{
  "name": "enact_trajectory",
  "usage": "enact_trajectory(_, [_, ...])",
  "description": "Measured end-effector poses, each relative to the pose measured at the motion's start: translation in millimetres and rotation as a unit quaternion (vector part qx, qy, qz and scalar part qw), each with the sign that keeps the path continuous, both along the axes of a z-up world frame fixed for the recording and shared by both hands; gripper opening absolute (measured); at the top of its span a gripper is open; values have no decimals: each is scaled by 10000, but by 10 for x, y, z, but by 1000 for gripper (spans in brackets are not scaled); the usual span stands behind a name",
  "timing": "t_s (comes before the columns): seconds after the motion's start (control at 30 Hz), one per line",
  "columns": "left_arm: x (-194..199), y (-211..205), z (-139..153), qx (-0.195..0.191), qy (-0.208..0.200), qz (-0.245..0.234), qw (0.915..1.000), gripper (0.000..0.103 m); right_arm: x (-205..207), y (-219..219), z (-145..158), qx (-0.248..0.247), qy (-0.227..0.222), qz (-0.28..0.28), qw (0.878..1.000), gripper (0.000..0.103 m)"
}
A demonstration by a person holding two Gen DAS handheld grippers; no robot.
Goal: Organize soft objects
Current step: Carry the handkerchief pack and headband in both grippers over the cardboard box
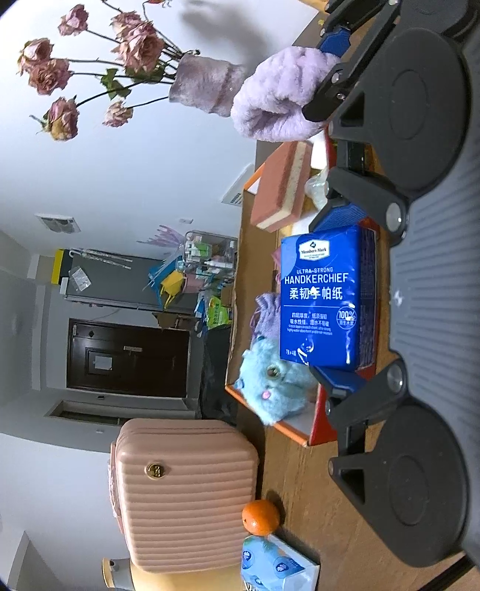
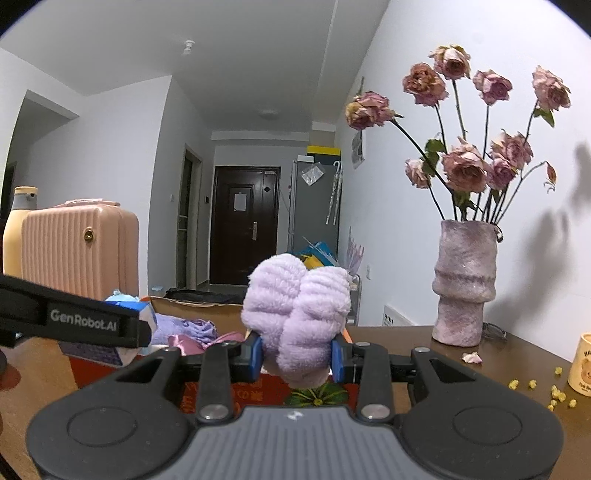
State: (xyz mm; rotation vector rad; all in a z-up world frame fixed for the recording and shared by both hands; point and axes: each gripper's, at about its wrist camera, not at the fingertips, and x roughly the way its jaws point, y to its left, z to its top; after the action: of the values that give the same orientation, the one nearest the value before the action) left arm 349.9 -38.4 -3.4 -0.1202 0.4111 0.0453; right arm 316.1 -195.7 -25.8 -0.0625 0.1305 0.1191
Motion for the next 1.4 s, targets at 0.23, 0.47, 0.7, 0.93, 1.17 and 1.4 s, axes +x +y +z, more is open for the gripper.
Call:
enact_trajectory(0.23, [110, 124, 26, -61, -68, 82, 9999, 74, 120, 148, 3, -46, -80, 98, 9999, 34])
enact_trajectory(0.47, [228, 210, 40, -79, -126, 144, 9998, 74, 264, 277, -2, -92, -113, 209, 9997, 34])
enact_trajectory(0.7, [379, 267, 62, -107, -199, 159, 9996, 74, 416, 365, -1, -125, -156, 295, 9994, 34])
enact_trajectory(0.93, [544, 308, 85, -122, -273, 181, 9994, 74, 601, 440, -11, -139, -171, 360, 9991, 34])
enact_trajectory(1.17, [727, 346, 91, -111, -316, 205, 9992, 74, 790, 511, -21, -183, -208, 424, 9987, 34])
enact_trajectory(1.4, [891, 388, 93, -118, -327, 227, 9991, 74, 990, 555, -29, -179, -193, 471, 9985, 34])
